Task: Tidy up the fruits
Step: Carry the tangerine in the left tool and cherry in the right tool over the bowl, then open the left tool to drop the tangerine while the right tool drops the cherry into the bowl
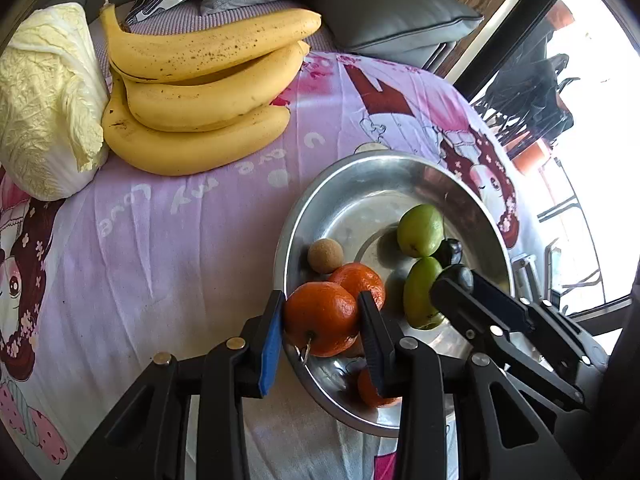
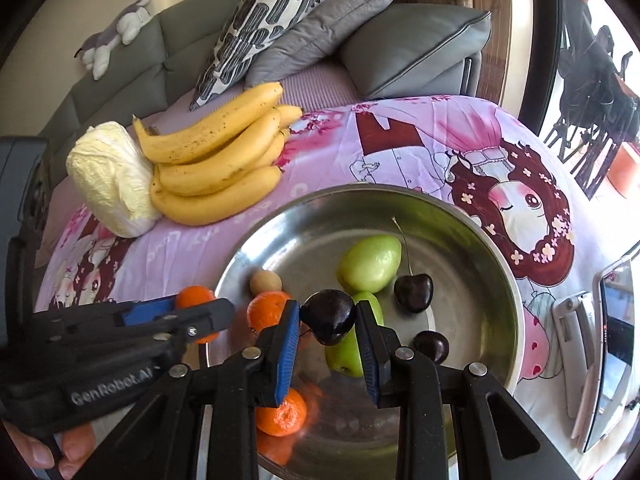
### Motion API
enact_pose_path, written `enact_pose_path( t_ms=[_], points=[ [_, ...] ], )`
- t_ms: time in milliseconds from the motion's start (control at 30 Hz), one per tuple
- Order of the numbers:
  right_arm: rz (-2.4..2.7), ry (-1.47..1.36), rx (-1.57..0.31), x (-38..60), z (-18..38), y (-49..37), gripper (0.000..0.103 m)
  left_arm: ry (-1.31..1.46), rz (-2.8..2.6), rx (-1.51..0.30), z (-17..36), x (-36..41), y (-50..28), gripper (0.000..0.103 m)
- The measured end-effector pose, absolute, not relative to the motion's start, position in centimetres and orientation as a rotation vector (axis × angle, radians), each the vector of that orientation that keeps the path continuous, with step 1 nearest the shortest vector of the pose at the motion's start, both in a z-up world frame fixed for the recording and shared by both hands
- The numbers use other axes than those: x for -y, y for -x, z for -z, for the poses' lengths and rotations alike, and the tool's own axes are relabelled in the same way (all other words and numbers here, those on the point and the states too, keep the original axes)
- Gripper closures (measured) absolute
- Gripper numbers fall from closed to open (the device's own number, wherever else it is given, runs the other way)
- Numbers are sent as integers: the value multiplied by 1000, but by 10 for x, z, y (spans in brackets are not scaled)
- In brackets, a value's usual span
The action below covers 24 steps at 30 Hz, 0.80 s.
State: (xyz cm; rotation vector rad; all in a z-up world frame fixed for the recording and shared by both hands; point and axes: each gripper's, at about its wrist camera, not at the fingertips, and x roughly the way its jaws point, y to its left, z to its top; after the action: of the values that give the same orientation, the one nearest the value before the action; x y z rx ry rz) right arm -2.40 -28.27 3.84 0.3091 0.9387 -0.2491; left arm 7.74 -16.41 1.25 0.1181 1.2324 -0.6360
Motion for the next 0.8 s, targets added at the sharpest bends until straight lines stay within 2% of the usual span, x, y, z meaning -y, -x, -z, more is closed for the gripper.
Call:
enact_pose_path(
  t_ms=[433,800],
  points=[
    [235,-309,-954,282,-36,28,72,-67,630,-1261,-8,163,-77,65],
    [218,-284,-986,274,-32,28,72,-43,537,-1221,-18,133,-72,57]
  ],
)
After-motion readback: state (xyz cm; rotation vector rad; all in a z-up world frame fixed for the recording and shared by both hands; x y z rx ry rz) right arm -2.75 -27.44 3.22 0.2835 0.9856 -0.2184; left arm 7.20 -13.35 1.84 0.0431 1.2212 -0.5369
